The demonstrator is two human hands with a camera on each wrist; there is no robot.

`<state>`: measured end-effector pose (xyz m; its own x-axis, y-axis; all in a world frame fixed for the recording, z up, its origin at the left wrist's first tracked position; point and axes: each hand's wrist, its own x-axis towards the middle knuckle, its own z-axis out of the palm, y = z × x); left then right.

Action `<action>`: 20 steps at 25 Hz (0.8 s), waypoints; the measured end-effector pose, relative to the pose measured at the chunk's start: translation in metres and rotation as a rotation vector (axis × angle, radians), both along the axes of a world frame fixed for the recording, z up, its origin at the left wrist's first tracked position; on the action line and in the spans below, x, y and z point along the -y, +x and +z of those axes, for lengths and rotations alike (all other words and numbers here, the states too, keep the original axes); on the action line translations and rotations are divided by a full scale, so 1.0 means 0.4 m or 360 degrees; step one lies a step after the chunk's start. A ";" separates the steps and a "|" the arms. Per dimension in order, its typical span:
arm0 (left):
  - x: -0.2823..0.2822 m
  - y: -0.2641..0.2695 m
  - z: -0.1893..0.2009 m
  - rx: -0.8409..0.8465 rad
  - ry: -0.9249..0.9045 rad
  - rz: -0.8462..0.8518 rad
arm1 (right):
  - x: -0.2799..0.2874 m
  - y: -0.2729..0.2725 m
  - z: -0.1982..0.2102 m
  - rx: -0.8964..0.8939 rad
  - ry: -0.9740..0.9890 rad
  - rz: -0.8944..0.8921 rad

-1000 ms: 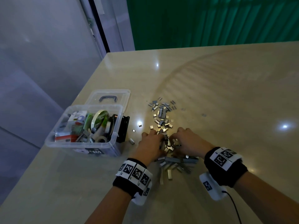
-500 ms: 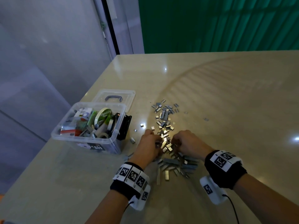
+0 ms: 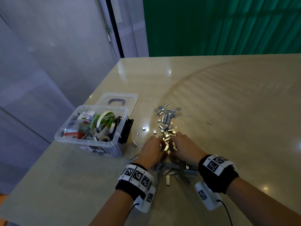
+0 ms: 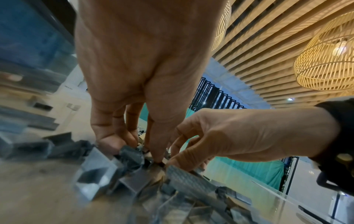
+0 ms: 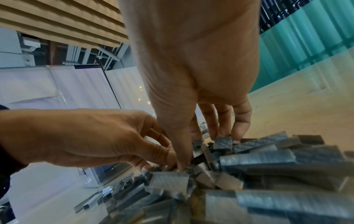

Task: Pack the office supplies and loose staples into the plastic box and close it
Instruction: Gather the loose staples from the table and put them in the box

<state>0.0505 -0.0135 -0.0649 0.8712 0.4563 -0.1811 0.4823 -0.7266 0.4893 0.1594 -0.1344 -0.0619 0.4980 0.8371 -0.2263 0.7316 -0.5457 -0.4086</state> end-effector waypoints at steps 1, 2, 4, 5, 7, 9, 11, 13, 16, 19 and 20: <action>-0.003 0.000 0.000 -0.0002 -0.0005 -0.0007 | 0.000 0.000 0.004 0.0002 0.0016 -0.0005; -0.004 0.000 0.000 -0.0008 -0.0002 -0.0013 | 0.001 0.001 0.007 0.0000 0.0031 -0.0009; -0.004 0.001 0.000 -0.0001 0.0018 -0.0011 | 0.003 0.004 0.012 -0.0025 0.0081 -0.0011; -0.002 0.002 0.002 0.0018 0.0018 0.0008 | 0.004 0.006 0.014 -0.0034 0.0107 -0.0013; 0.002 0.004 0.002 0.0068 -0.0022 0.0080 | 0.004 0.008 0.015 -0.0039 0.0132 -0.0020; 0.006 0.008 0.001 0.0092 -0.0060 0.0134 | 0.004 0.012 0.012 -0.0044 0.0147 -0.0041; 0.008 0.013 0.004 0.0074 -0.0058 0.0153 | 0.003 0.015 0.009 -0.0038 0.0123 -0.0043; 0.005 0.018 0.008 0.0015 -0.0027 0.0150 | -0.002 0.018 0.004 -0.0015 0.0093 -0.0028; -0.007 0.021 0.011 -0.0030 -0.0055 0.0123 | -0.006 0.019 -0.003 0.0025 0.0104 0.0003; -0.020 0.023 -0.001 -0.0058 -0.0069 0.0096 | -0.008 0.016 -0.008 0.0035 0.0162 0.0004; -0.023 0.026 -0.006 -0.0051 -0.0068 0.0085 | -0.009 0.016 -0.009 0.0035 0.0175 0.0006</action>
<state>0.0608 -0.0042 -0.0671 0.8393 0.4931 -0.2291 0.5358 -0.6782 0.5030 0.1656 -0.1307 -0.0655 0.4984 0.8583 -0.1220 0.7431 -0.4955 -0.4497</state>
